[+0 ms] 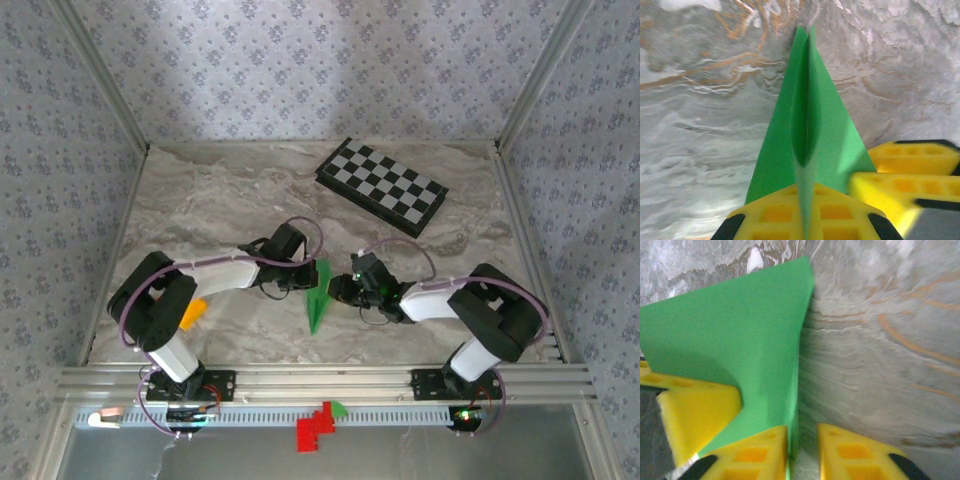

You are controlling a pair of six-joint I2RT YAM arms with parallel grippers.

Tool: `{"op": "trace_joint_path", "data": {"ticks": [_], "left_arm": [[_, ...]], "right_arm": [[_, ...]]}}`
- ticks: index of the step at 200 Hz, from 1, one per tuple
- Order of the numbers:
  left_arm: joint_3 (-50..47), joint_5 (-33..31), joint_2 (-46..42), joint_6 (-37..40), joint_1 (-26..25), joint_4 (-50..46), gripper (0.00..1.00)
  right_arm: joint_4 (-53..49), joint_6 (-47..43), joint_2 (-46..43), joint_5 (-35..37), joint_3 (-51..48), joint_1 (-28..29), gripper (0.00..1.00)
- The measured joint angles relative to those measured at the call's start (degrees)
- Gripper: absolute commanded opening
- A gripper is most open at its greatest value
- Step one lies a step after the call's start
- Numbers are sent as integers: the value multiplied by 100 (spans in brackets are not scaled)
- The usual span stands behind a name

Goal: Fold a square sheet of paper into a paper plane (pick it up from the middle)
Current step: Move the paper plane to the center of the table.

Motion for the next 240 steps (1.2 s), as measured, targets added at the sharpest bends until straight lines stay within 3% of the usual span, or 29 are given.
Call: {"op": "trace_joint_path", "data": {"ticks": [47, 86, 141, 191, 240], "left_arm": [[402, -627, -358, 693, 345, -1021, 3], [883, -1156, -76, 1025, 476, -1589, 7], [1108, -1266, 584, 1084, 463, -1716, 18], [1108, -1250, 798, 1027, 400, -1690, 22], [1305, -1714, 1016, 1032, 157, -1709, 28]], "right_arm": [[-136, -177, -1001, -321, -87, -391, 32], [-273, -343, -1207, -463, -118, -699, 31], [-299, -380, -1215, -573, -551, -916, 30], [-289, -382, -1222, -595, -647, -997, 29], [-203, -380, -1202, -621, -710, -1049, 29]]}}
